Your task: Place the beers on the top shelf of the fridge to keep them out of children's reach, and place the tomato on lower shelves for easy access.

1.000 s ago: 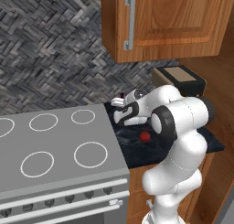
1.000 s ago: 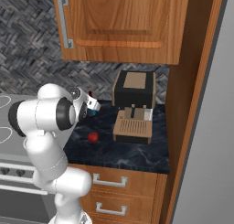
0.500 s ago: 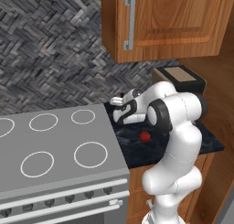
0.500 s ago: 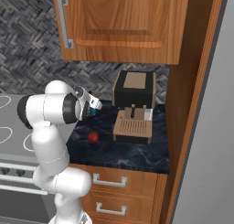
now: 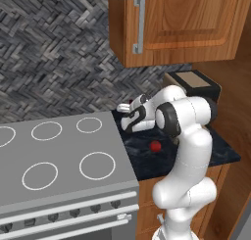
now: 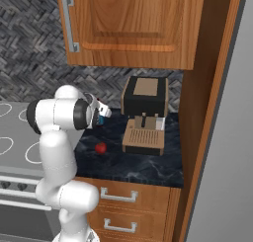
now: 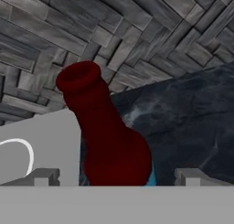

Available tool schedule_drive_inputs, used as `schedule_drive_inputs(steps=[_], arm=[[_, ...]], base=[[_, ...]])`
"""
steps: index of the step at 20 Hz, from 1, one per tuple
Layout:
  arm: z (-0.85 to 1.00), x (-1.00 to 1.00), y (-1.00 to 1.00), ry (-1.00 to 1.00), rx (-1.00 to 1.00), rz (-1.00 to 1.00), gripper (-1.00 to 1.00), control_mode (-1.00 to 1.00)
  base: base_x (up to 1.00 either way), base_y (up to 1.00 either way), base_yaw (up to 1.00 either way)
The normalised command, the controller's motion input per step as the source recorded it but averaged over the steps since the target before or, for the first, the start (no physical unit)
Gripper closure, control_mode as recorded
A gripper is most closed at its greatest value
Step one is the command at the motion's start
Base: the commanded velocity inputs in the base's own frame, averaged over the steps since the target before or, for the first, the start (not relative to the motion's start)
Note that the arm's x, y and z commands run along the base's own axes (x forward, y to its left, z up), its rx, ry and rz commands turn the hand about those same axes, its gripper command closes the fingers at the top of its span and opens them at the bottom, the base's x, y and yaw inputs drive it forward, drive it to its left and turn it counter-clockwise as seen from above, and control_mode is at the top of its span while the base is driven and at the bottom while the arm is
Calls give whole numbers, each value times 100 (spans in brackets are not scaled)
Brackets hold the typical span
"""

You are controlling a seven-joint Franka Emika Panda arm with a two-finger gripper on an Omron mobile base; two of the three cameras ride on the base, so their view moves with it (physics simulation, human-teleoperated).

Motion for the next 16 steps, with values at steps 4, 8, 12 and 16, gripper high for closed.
schedule_drive_inputs(steps=[4,8,12,16], arm=[[-11,22,6,0,0,0,-100,-100],[-12,21,6,0,0,0,-100,-100],[-12,21,8,-1,0,0,-100,-100],[-12,19,5,-1,0,0,-100,-100]], base=[[0,0,0],[0,0,0],[0,0,0],[0,0,0]])
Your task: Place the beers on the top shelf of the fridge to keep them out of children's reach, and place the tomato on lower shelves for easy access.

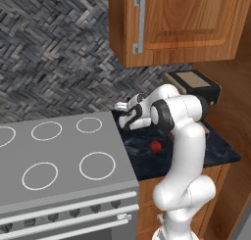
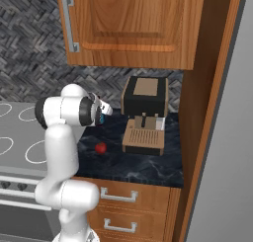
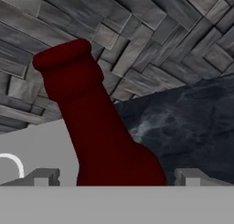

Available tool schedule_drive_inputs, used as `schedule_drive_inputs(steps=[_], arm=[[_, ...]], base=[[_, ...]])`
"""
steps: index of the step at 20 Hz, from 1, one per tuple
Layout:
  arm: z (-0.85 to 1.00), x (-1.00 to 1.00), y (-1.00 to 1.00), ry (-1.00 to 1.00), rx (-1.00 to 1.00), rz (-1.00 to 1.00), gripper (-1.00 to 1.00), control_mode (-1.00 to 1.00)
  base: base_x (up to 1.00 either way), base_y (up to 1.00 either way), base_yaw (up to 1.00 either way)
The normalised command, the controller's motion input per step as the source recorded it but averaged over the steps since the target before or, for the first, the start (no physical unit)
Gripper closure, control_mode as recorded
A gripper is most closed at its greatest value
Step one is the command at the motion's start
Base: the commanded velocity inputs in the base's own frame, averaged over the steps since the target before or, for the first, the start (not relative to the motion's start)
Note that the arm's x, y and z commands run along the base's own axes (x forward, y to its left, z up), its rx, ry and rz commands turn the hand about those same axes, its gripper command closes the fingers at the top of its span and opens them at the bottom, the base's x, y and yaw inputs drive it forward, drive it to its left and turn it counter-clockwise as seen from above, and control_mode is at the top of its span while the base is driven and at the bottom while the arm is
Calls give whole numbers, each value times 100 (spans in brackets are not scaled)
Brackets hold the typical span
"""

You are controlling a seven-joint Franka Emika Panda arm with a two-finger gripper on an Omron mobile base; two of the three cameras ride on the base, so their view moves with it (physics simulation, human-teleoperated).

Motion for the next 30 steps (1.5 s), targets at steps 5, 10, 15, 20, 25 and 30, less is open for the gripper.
schedule_drive_inputs(steps=[5,10,15,20,25,30], arm=[[-11,15,5,-1,0,0,100,-100],[-5,9,1,0,0,0,100,-100],[3,-15,0,0,0,0,100,-100],[57,-62,0,0,0,0,100,-100],[90,-74,0,0,0,1,100,-100],[74,-97,-1,0,0,1,100,-100]], base=[[0,0,0],[0,0,0],[0,0,0],[0,0,0],[0,0,0],[0,0,0]])
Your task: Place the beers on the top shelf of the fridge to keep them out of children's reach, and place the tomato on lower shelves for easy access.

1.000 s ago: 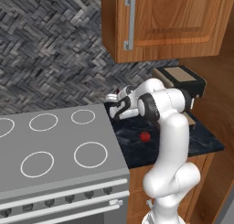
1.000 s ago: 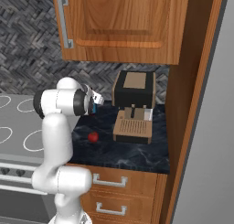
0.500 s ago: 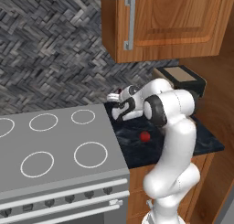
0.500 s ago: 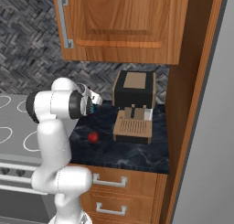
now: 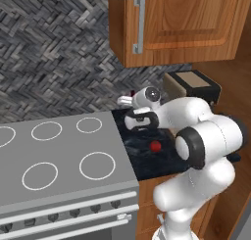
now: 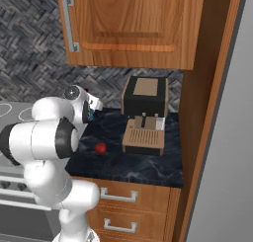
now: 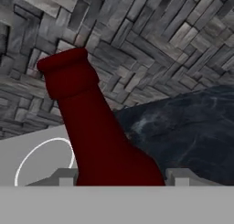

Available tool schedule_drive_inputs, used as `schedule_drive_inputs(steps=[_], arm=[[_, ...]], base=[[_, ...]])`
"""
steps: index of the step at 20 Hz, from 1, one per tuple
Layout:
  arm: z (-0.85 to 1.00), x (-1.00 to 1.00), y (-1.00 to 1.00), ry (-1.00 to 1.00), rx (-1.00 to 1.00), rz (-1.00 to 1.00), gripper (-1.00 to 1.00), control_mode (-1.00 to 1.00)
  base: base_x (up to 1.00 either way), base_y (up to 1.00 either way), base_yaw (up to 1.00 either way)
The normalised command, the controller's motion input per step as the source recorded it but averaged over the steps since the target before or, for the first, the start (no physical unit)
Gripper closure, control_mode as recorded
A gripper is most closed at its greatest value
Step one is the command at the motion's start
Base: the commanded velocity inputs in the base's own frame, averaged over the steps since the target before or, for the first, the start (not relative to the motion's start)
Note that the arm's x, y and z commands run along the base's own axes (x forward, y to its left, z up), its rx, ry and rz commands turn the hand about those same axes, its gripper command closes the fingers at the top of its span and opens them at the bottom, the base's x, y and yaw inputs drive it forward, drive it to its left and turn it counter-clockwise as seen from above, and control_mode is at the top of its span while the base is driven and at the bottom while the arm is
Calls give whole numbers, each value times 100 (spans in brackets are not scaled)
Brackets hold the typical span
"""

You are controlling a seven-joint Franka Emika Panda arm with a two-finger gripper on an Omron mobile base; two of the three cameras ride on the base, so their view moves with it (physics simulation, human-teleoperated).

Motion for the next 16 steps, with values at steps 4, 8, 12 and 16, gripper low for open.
schedule_drive_inputs(steps=[4,8,12,16], arm=[[62,-100,-16,0,0,1,100,-100],[56,-100,-44,-1,0,5,100,-100],[50,-100,-49,-1,0,7,100,-100],[41,-100,-38,-1,0,8,100,-100]], base=[[0,0,0],[0,0,0],[0,0,0],[0,0,0]])
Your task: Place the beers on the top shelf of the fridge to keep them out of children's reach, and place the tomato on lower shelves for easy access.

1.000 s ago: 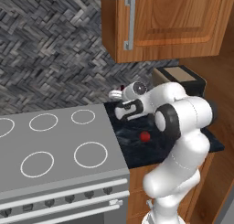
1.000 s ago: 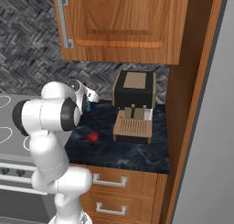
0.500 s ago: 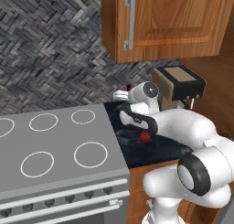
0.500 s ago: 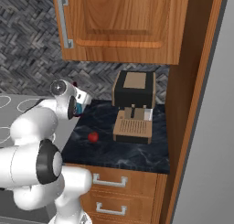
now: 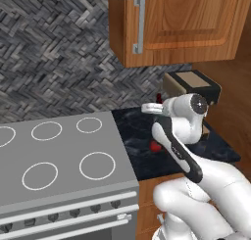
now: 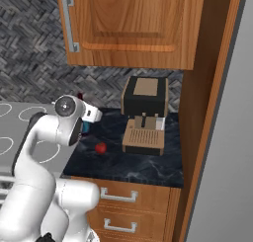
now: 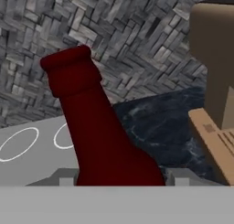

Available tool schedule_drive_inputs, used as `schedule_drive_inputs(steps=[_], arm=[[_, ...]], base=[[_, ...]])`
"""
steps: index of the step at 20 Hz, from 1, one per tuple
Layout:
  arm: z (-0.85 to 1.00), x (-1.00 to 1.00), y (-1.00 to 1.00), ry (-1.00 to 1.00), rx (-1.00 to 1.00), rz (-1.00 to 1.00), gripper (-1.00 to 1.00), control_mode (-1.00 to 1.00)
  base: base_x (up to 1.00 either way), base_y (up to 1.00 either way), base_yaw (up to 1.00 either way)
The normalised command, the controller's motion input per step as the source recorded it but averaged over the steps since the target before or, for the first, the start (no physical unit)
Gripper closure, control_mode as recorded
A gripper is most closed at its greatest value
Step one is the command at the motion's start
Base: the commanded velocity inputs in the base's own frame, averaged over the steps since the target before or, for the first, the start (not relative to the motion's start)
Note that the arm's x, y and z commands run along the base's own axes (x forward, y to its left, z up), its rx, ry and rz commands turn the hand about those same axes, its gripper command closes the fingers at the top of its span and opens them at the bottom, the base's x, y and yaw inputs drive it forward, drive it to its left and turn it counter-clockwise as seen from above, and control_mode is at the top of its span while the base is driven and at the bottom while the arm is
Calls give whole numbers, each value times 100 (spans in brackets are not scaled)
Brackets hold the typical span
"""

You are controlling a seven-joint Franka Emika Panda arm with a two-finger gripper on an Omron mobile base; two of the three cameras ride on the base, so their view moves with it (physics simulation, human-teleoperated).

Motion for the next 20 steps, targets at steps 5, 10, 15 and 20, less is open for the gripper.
schedule_drive_inputs(steps=[5,10,15,20], arm=[[60,-93,-20,0,-1,5,100,-100],[63,-91,-7,0,-5,3,100,-100],[53,-89,-8,0,-6,3,100,-100],[18,-100,-17,0,-6,6,100,-100]], base=[[0,0,0],[0,0,0],[0,0,0],[0,0,0]])
